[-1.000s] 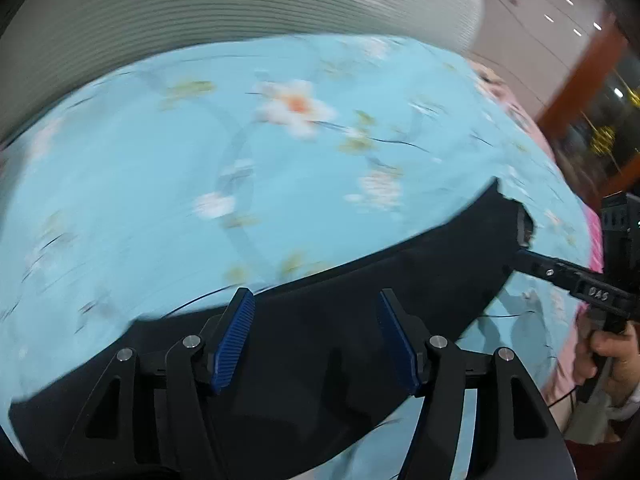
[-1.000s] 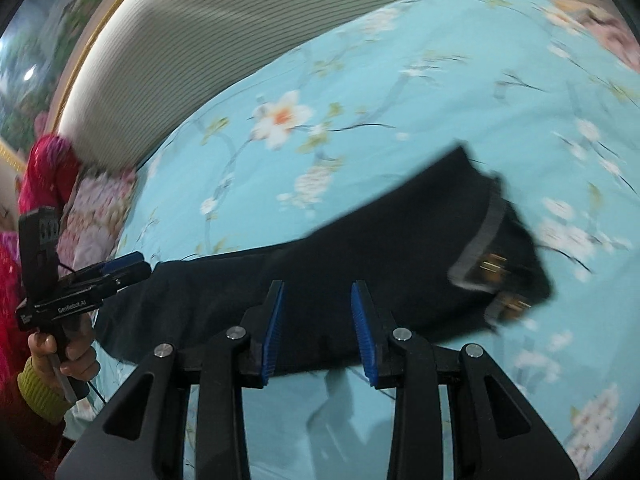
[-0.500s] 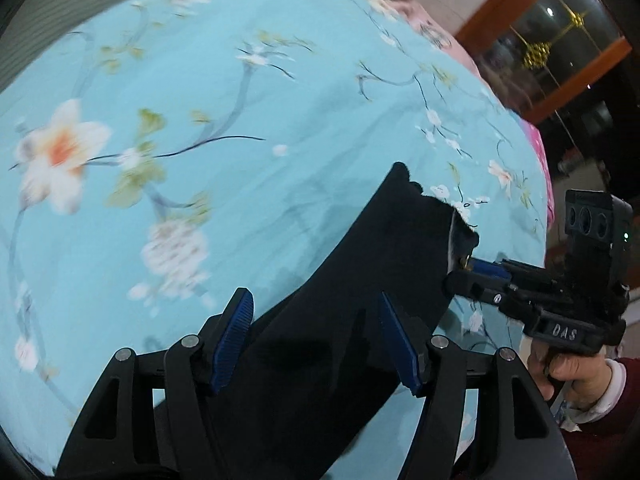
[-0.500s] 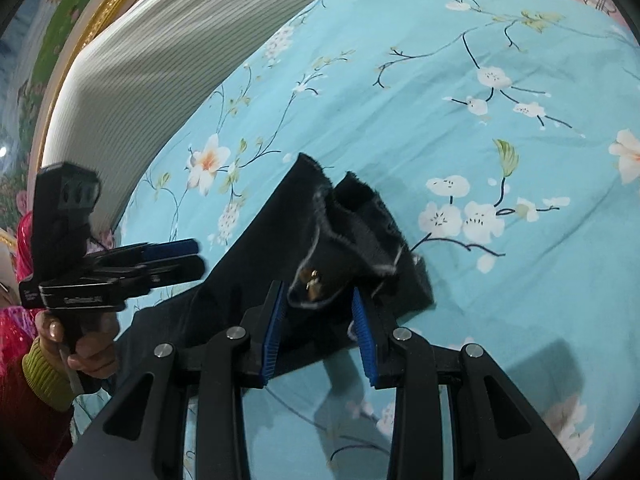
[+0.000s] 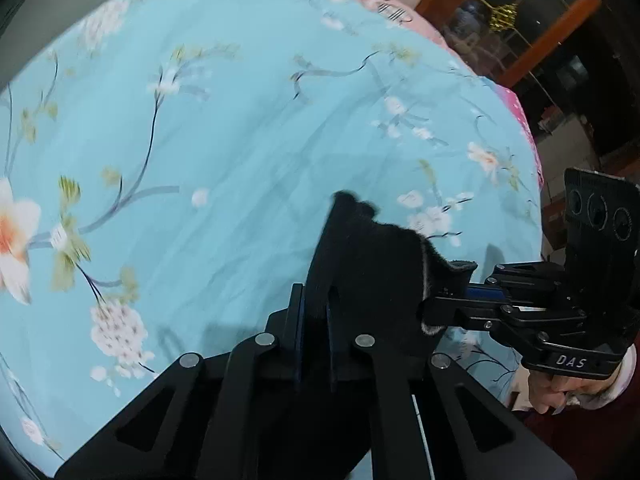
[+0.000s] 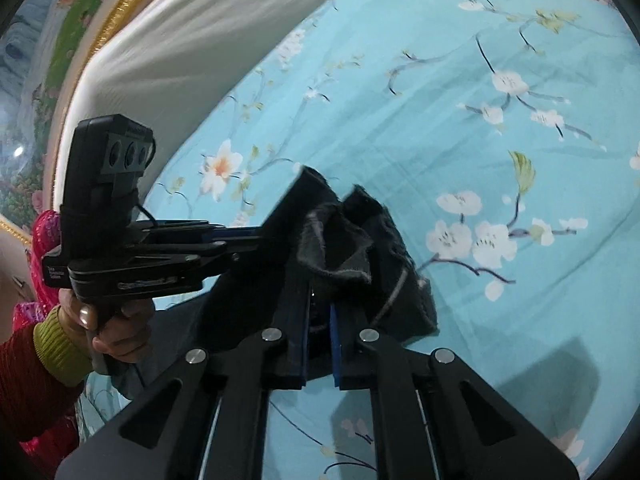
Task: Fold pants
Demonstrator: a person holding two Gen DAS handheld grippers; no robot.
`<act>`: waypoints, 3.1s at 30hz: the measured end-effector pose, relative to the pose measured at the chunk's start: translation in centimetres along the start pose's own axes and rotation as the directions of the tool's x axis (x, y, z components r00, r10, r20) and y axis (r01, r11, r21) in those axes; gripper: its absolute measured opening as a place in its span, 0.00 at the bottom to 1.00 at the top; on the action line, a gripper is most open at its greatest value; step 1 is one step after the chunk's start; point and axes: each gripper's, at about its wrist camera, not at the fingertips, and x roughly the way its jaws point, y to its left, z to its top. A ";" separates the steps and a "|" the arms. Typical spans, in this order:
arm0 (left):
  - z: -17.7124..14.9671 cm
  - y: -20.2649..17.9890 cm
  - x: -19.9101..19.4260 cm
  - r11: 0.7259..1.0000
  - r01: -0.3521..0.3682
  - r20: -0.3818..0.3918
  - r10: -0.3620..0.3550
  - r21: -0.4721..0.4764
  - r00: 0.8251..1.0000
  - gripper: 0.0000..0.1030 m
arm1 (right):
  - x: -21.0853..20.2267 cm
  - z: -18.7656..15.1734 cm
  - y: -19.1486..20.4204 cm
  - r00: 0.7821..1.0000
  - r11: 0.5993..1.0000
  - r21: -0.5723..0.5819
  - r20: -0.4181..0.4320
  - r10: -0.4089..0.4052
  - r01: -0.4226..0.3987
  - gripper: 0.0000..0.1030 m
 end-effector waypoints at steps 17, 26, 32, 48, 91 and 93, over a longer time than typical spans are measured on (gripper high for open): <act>1.7 -3.8 1.8 0.988 -0.041 -0.006 0.042 0.151 0.999 0.04 | -2.4 -0.3 -1.7 0.999 0.998 0.055 0.028 -0.016 0.014 0.08; 1.7 -2.2 1.1 0.993 -0.053 -0.021 0.056 0.105 0.998 0.27 | -1.9 -0.5 -3.4 0.999 0.992 0.117 -0.011 -0.051 0.052 0.23; 1.6 -0.8 1.2 0.997 -0.005 -0.075 0.010 0.075 0.997 0.39 | -3.1 -1.8 -4.5 0.999 0.982 0.186 -0.003 -0.041 0.041 0.47; 4.1 -1.0 5.2 0.994 0.085 -0.149 -0.074 0.064 0.986 0.09 | -0.2 -1.5 -5.1 0.999 0.977 0.207 0.010 0.046 -0.047 0.12; -22.9 10.7 -14.6 0.857 0.089 0.304 0.081 -0.507 0.949 0.09 | 9.0 -6.0 18.3 0.836 0.848 -0.254 -0.440 0.326 -0.465 0.12; -24.2 11.2 -14.0 0.836 0.087 0.299 0.096 -0.542 0.950 0.09 | 9.8 -6.6 18.5 0.835 0.851 -0.261 -0.458 0.306 -0.455 0.12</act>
